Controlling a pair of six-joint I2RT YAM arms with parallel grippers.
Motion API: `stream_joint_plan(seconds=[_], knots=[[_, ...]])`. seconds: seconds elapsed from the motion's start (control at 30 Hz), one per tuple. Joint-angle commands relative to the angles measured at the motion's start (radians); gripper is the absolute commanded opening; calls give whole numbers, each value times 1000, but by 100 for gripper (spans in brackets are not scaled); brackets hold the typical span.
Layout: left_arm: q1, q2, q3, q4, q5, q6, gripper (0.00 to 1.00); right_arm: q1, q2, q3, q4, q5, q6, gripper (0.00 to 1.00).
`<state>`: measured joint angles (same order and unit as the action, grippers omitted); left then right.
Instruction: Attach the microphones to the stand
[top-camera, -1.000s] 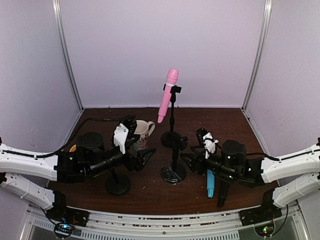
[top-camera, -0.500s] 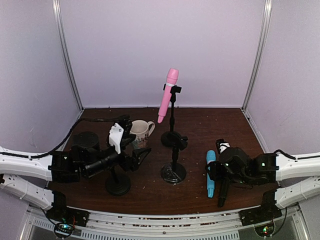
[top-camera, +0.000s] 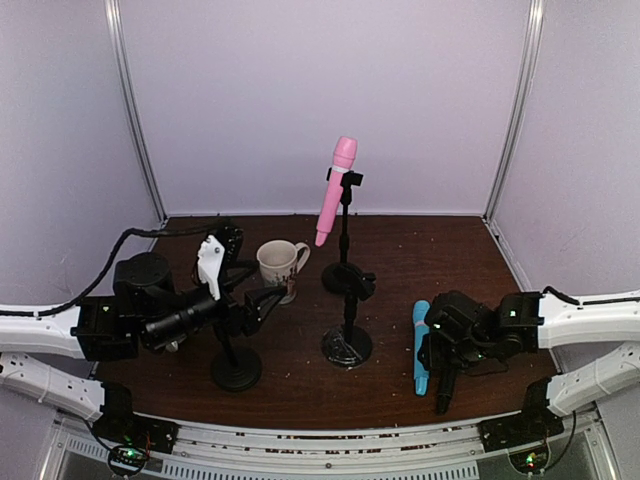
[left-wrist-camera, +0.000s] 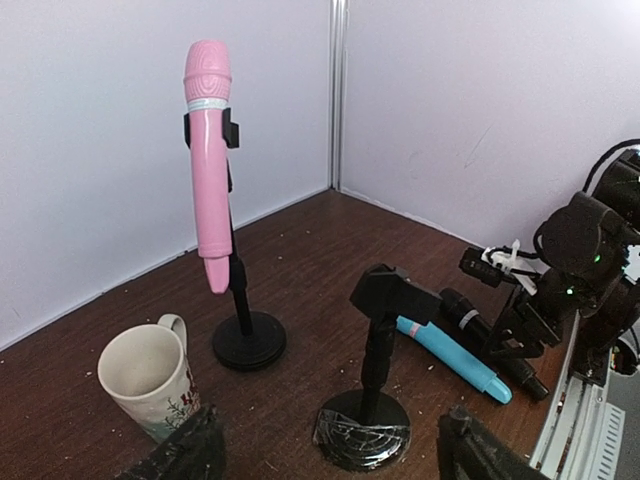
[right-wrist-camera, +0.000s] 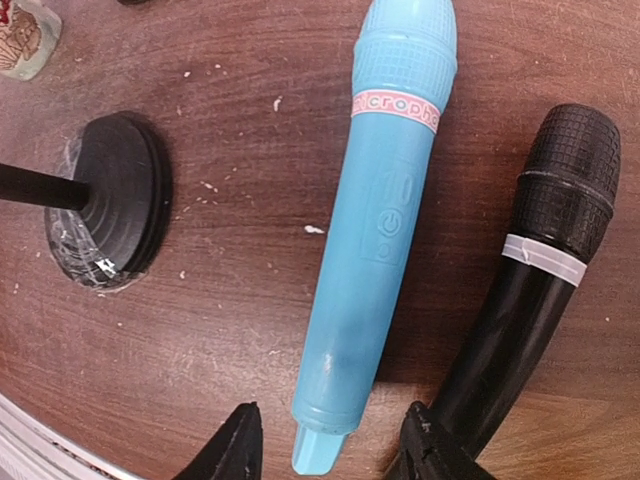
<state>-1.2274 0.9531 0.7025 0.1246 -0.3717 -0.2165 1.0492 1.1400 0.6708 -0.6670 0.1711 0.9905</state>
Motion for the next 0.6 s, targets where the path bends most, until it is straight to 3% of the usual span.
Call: stream_joint_plan(seconds=[0.0,0.57], knots=[[3,-49,-24,5,23,-29,74,-34,46,41,-53,-5,-29,47],[3,-68,-29,-21,21,-32,73,-75,356,169,-4,-115,-82,42]])
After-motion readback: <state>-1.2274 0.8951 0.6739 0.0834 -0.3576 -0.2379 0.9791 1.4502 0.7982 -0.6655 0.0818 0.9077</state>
